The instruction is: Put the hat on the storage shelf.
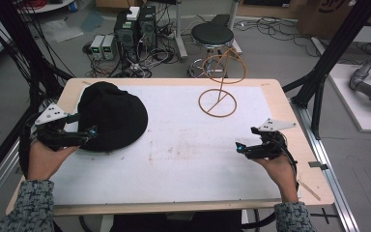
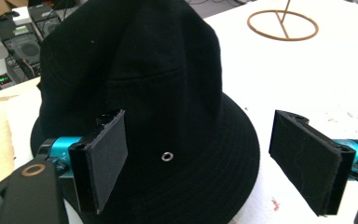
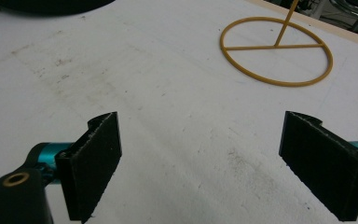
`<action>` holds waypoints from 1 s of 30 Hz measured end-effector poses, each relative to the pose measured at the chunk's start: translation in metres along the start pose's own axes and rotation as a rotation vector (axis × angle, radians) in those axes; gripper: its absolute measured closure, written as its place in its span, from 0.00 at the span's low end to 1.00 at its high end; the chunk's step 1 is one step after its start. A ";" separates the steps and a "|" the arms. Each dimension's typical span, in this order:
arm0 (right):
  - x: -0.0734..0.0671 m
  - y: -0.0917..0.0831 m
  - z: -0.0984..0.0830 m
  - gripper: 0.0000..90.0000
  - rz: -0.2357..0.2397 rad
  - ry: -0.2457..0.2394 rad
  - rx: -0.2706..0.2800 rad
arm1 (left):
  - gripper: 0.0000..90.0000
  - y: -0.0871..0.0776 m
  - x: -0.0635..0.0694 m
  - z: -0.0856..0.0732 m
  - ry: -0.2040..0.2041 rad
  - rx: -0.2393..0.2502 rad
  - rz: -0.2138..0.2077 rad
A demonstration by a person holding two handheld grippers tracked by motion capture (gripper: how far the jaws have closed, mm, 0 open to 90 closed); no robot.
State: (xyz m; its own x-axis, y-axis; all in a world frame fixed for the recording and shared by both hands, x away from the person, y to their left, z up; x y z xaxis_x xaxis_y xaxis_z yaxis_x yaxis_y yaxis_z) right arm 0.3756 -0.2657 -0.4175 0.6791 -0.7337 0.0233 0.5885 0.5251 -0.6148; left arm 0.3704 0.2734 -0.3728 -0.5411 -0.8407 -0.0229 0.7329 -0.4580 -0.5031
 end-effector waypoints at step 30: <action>-0.008 -0.011 -0.015 0.14 -0.002 0.006 -0.005 | 0.23 0.032 -0.028 0.072 0.037 0.059 0.071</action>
State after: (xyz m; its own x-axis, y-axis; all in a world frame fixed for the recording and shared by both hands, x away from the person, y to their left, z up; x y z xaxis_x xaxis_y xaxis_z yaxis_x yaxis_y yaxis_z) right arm 0.3572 -0.2718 -0.4226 0.6752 -0.7374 0.0200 0.5875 0.5212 -0.6190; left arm 0.4388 0.2616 -0.3262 -0.5009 -0.8609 -0.0892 0.7925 -0.4148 -0.4471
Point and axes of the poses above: each handheld gripper's, and its own axes: y roughly forward along the jaws, z roughly out of its top, x roughly to its right, the point moved 6 cm from there along y, roughly forward along the jaws, and after that the axes turned 4 degrees about -x, right-handed, at the moved point
